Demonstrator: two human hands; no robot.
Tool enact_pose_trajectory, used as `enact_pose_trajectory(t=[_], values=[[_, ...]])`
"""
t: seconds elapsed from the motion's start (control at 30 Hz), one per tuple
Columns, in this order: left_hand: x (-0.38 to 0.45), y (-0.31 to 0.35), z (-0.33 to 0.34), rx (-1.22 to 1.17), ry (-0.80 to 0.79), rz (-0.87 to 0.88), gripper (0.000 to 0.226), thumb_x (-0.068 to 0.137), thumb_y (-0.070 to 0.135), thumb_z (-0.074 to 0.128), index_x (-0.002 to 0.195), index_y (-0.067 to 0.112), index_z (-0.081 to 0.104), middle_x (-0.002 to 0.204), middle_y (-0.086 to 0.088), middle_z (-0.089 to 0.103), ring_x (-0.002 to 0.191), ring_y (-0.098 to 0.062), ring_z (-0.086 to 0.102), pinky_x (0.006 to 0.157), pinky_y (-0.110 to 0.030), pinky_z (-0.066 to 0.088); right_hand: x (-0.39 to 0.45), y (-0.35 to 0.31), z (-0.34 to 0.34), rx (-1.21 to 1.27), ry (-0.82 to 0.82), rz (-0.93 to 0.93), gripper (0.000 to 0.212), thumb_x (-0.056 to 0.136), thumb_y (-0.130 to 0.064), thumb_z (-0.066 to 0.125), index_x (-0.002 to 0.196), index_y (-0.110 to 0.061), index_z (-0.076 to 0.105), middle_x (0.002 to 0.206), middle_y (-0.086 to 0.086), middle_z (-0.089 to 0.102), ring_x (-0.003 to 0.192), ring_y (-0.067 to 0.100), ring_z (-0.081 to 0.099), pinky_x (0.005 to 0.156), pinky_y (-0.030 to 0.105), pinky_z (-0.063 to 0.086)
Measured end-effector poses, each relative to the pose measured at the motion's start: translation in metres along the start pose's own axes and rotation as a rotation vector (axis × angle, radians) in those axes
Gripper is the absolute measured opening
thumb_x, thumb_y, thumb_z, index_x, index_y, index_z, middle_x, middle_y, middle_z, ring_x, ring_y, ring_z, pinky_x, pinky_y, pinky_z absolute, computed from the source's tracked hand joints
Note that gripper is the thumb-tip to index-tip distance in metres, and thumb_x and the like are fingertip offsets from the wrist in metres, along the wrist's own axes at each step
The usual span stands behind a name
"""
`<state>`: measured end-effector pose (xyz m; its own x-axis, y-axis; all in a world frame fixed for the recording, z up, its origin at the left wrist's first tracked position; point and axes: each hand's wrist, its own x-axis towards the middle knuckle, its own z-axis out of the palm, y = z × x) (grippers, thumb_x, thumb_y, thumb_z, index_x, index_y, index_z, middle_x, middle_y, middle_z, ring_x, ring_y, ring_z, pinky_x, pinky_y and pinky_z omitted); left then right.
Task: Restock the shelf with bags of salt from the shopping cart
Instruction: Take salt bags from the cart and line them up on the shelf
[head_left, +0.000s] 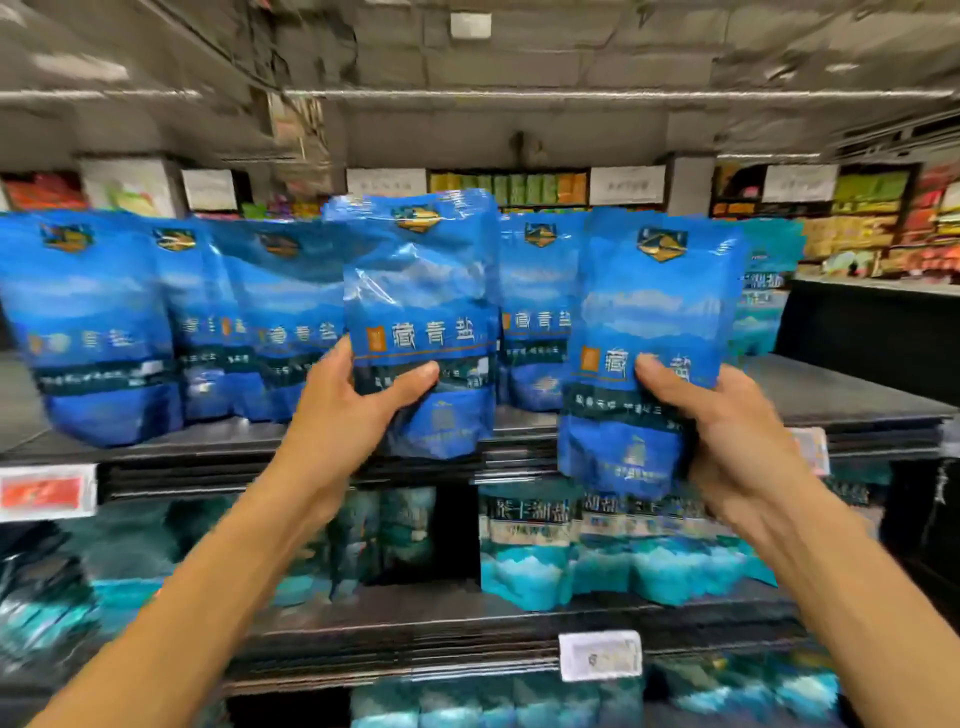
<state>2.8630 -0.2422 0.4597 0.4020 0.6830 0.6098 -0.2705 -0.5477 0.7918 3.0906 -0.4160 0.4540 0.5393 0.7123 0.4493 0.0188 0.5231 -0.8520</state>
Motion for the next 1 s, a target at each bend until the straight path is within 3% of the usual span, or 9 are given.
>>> enact_pose_trajectory(t=[0.13, 0.27, 0.43, 0.5, 0.57, 0.63, 0.77, 0.87, 1.0], values=[[0.03, -0.009, -0.016, 0.106, 0.078, 0.019, 0.046, 0.065, 0.044, 0.08, 0.105, 0.023, 0.071, 0.106, 0.007, 0.075, 0.105, -0.016, 0.069, 0.098, -0.046, 0.052, 0.046, 0.008, 0.043, -0.04, 0.013, -0.069, 0.039, 0.072, -0.018, 0.077, 0.108, -0.006, 0.071, 0.106, 0.01, 0.075, 0.095, 0.023, 0.071, 0.089, 0.044, 0.058], [0.038, -0.033, -0.003, 0.21, 0.115, 0.042, 0.029, 0.074, 0.03, 0.082, 0.1, 0.022, 0.071, 0.1, 0.012, 0.076, 0.097, -0.008, 0.07, 0.094, -0.043, 0.055, 0.069, 0.028, 0.061, -0.097, 0.057, -0.064, 0.016, 0.081, -0.009, 0.076, 0.096, -0.012, 0.073, 0.099, 0.006, 0.077, 0.094, 0.024, 0.072, 0.092, 0.05, 0.056], [0.043, -0.029, -0.007, 0.628, 0.098, 0.148, 0.032, 0.074, 0.047, 0.078, 0.099, 0.029, 0.069, 0.088, 0.025, 0.068, 0.081, 0.007, 0.063, 0.077, -0.015, 0.05, 0.076, 0.037, 0.05, -0.388, 0.014, -0.242, 0.028, 0.079, -0.01, 0.08, 0.102, -0.018, 0.068, 0.092, -0.018, 0.074, 0.084, -0.002, 0.07, 0.075, 0.018, 0.055], [0.041, -0.021, -0.01, 0.885, 0.057, 0.145, 0.055, 0.069, 0.066, 0.068, 0.103, 0.022, 0.066, 0.088, 0.01, 0.07, 0.087, -0.012, 0.062, 0.074, -0.023, 0.049, 0.074, 0.036, 0.039, -0.558, -0.074, -0.218, 0.037, 0.075, -0.015, 0.084, 0.107, -0.022, 0.066, 0.094, -0.021, 0.074, 0.088, -0.005, 0.069, 0.076, 0.016, 0.054], [0.038, -0.012, -0.012, 1.123, 0.023, 0.078, 0.077, 0.064, 0.079, 0.053, 0.11, 0.018, 0.063, 0.092, -0.007, 0.069, 0.09, -0.031, 0.059, 0.074, -0.04, 0.051, 0.07, 0.037, 0.032, -0.734, -0.101, -0.176, 0.044, 0.071, -0.027, 0.087, 0.11, -0.023, 0.067, 0.101, -0.014, 0.075, 0.092, 0.004, 0.07, 0.083, 0.032, 0.057], [0.035, -0.009, -0.012, 1.239, 0.021, 0.072, 0.074, 0.067, 0.078, 0.057, 0.113, 0.02, 0.061, 0.098, -0.01, 0.068, 0.094, -0.037, 0.059, 0.074, -0.045, 0.052, 0.068, 0.038, 0.031, -0.84, -0.055, -0.2, 0.047, 0.066, -0.036, 0.088, 0.107, -0.023, 0.07, 0.1, -0.009, 0.076, 0.086, 0.006, 0.069, 0.083, 0.04, 0.058], [0.032, -0.008, -0.016, 1.284, 0.104, 0.131, 0.065, 0.07, 0.071, 0.065, 0.097, 0.012, 0.056, 0.079, -0.01, 0.06, 0.086, -0.04, 0.06, 0.06, -0.039, 0.04, 0.069, 0.04, 0.043, -0.873, -0.011, -0.236, 0.05, 0.062, -0.042, 0.089, 0.105, -0.022, 0.071, 0.098, -0.011, 0.075, 0.092, 0.009, 0.069, 0.086, 0.038, 0.056], [0.031, -0.005, -0.02, 1.338, 0.114, 0.148, 0.062, 0.07, 0.07, 0.065, 0.07, 0.013, 0.041, 0.059, -0.001, 0.038, 0.069, -0.036, 0.052, 0.055, -0.036, 0.032, 0.072, 0.045, 0.052, -0.902, 0.014, -0.263, 0.052, 0.061, -0.046, 0.089, 0.105, -0.024, 0.071, 0.098, -0.012, 0.075, 0.095, 0.012, 0.068, 0.086, 0.035, 0.054], [0.033, -0.002, -0.019, 1.452, 0.084, 0.169, 0.067, 0.069, 0.074, 0.059, 0.057, 0.015, 0.027, 0.053, -0.001, 0.028, 0.057, -0.031, 0.045, 0.05, -0.032, 0.027, 0.076, 0.047, 0.054, -0.999, 0.043, -0.247, 0.06, 0.06, -0.059, 0.084, 0.104, -0.023, 0.067, 0.097, -0.005, 0.073, 0.098, 0.024, 0.064, 0.082, 0.039, 0.053]])
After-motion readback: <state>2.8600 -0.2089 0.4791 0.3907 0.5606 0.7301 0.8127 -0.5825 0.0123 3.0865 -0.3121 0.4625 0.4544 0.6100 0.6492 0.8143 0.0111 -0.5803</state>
